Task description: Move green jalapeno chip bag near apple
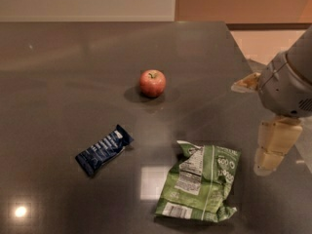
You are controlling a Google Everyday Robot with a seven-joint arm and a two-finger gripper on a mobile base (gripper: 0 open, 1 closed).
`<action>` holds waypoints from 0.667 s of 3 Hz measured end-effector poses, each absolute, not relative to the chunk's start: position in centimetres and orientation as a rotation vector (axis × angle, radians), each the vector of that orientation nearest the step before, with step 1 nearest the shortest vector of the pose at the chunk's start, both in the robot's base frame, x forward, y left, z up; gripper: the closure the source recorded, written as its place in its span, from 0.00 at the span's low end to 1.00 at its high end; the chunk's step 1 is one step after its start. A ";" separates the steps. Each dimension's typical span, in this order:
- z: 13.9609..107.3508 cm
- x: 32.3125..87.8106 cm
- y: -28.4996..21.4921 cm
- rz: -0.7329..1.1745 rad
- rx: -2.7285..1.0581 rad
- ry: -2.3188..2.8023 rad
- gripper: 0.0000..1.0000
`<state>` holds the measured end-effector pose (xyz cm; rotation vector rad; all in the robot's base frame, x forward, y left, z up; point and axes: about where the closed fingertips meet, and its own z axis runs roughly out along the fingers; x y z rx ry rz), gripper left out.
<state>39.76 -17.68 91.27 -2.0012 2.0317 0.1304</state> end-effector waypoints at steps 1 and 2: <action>88.4 39.1 -16.4 0.204 -2.099 1.974 0.00; 86.3 38.4 -15.6 0.266 -2.163 1.933 0.00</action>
Offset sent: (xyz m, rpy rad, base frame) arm -0.0221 0.0282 -0.0786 0.0299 0.1497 0.2112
